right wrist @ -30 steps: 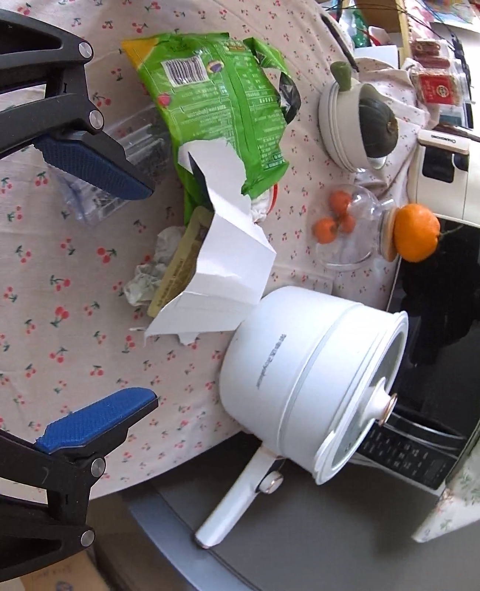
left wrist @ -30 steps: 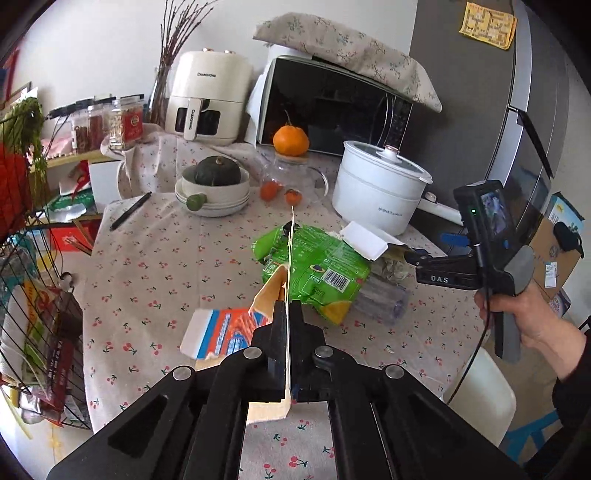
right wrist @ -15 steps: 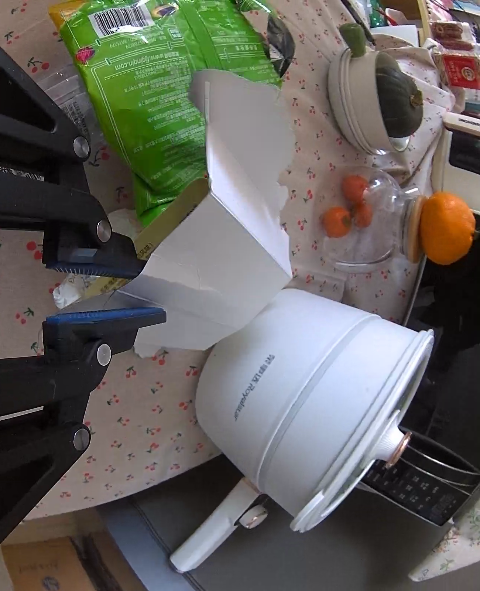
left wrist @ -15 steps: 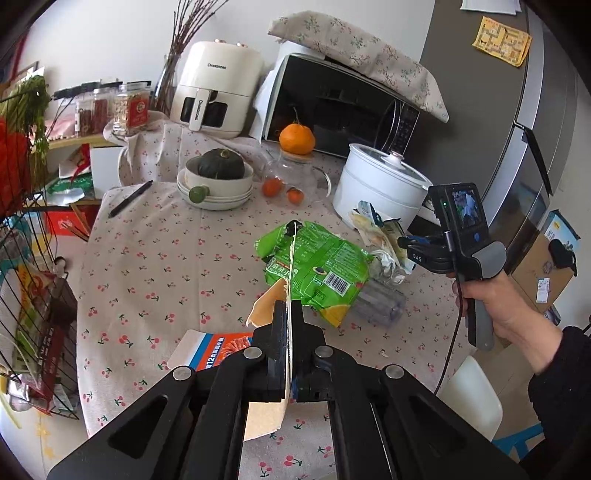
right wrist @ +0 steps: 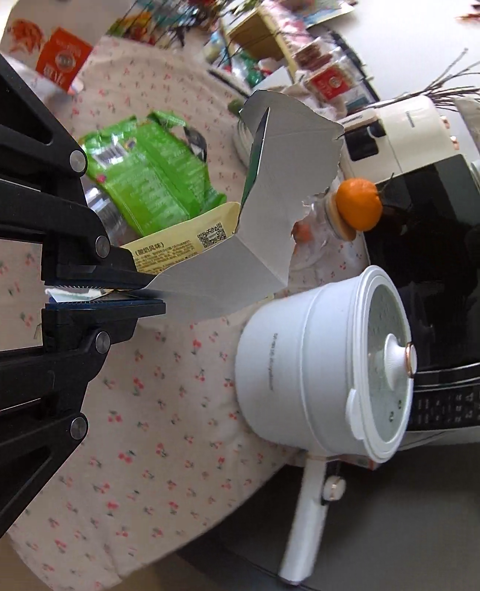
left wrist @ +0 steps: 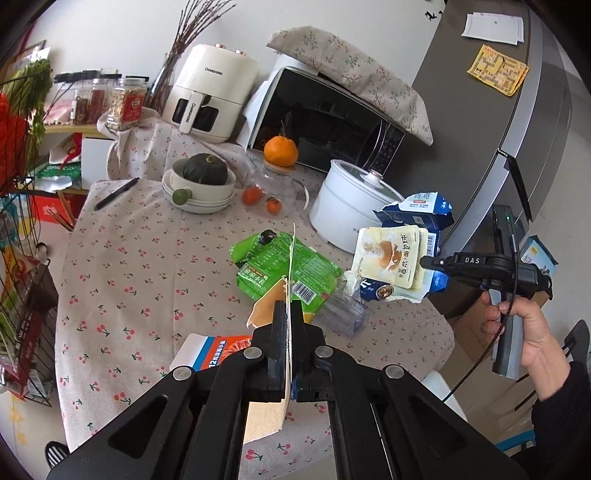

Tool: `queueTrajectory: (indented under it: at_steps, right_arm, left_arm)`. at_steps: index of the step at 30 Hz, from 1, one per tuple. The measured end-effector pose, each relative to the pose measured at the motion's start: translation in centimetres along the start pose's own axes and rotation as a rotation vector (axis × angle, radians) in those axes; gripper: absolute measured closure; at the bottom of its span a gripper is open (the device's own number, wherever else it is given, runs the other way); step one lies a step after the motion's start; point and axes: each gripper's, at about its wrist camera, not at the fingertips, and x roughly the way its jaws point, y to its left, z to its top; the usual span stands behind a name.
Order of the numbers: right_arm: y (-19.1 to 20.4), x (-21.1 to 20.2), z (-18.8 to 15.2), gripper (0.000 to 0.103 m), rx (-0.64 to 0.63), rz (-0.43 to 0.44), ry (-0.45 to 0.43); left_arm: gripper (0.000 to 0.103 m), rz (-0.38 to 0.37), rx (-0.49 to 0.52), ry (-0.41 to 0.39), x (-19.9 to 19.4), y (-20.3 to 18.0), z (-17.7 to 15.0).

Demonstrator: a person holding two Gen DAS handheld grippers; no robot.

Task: Collect trash
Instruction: 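Hold the cardboard in the left gripper while the right grasps the white paper wrapper, then lower the right gripper onto the cream bread bag and close on it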

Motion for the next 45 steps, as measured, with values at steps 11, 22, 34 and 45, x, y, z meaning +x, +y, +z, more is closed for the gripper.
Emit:
queueTrajectory:
  at_steps: [11, 22, 34, 45]
  right_arm:
    - [-8.2, -0.4, -5.5, 0.086, 0.345, 0.061, 0.153]
    - [-13.4, -3.5, -5.6, 0.050, 0.424, -0.124, 0.101]
    - [-13.9, 1.7, -6.1, 0.050, 0.431, -0.005, 0.130]
    - [-14.1, 8.3, -5.0, 0.064, 0.344, -0.099, 0.112]
  left_arm:
    - [0.103, -0.033, 0.023, 0.061, 1.6, -1.8, -1.4]
    - [0.103, -0.038, 0.029, 0.070, 2.7, -2.8, -1.4]
    - [0.103, -0.049, 0.034, 0.071, 4.1, -4.1, -1.3]
    - [0.103, -0.027, 0.050, 0.109, 6.2, -4.0, -1.2]
